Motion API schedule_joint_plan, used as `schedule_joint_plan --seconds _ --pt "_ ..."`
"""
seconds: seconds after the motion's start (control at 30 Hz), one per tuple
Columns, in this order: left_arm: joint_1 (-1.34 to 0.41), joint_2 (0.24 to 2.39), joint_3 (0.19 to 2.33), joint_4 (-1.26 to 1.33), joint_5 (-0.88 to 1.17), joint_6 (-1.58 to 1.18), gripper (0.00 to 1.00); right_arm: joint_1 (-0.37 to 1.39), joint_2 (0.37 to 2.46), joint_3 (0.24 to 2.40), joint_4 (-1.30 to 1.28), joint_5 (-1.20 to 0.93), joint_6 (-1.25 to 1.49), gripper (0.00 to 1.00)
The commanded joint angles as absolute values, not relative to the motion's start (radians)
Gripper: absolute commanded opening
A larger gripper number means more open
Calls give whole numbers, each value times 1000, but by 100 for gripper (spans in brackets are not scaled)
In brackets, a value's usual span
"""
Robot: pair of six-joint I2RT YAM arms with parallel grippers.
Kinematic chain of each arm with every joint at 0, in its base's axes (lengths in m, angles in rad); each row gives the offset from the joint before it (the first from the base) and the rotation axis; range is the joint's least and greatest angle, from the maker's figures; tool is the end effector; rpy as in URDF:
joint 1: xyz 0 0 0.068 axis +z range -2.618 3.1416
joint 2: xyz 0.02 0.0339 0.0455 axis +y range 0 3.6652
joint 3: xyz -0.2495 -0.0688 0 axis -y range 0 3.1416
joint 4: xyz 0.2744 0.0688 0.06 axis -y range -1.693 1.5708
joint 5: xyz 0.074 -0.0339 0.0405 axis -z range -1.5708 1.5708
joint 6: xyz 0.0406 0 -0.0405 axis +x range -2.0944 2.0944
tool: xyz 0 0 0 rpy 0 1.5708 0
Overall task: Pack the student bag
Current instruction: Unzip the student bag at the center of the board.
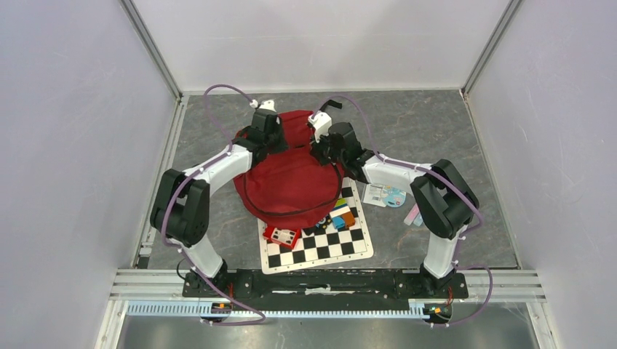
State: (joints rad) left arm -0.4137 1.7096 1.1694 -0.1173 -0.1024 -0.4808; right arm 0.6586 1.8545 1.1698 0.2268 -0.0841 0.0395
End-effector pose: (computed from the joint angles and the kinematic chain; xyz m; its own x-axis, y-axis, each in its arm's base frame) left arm 0.3782 -0.1615 0.2010 -0.6468 -0.2185 -0.7307 0.0301 0.9500 -0.3107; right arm 0.3483 0.2738 0.1754 -0.3758 -0.2410 -0.8948 -0.6551 0.7520 0.0725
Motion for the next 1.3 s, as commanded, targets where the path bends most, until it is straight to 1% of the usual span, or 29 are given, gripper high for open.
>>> schedule_joint_plan --seconds 0.0,0.23,0.53,0.83,0.87,0.9,0.97,1.0,1.03,1.07,1.1,1.13,1.17,1.27 --pt "-359 1619 1125 -78 -156 -505 2 658 1784 1119 223 -20 28 0" --pt "-285 1520 1021 -87 -192 -514 2 659 1731 1067 212 23 25 0" --pt "-214 1358 859 -106 -247 -554 2 658 1704 1057 198 44 25 0" --pt "-195 1344 863 -150 -235 -564 2 658 1687 1090 154 64 27 0" --pt "-195 1338 869 -157 -228 -560 4 658 1687 1105 134 68 25 8" --pt "-195 1331 873 -163 -217 -553 9 657 1688 1127 114 70 26 19" --pt "-195 1311 881 -183 -204 -543 25 657 1691 1164 71 75 26 41" --pt "-195 1301 884 -190 -198 -539 35 656 1691 1177 59 76 25 50" --pt "-195 1288 883 -193 -186 -536 43 657 1690 1191 47 74 28 60" --pt "-195 1278 884 -193 -170 -533 53 656 1688 1202 37 73 32 66" --pt "-194 1272 888 -193 -142 -528 59 657 1689 1216 28 66 34 73" --pt "-194 1274 897 -193 -112 -519 65 657 1691 1228 21 56 35 78" --pt "-194 1285 913 -201 -74 -509 67 657 1693 1245 16 49 37 82" --pt "-195 1333 964 -223 7 -481 71 657 1716 1303 7 28 49 88"
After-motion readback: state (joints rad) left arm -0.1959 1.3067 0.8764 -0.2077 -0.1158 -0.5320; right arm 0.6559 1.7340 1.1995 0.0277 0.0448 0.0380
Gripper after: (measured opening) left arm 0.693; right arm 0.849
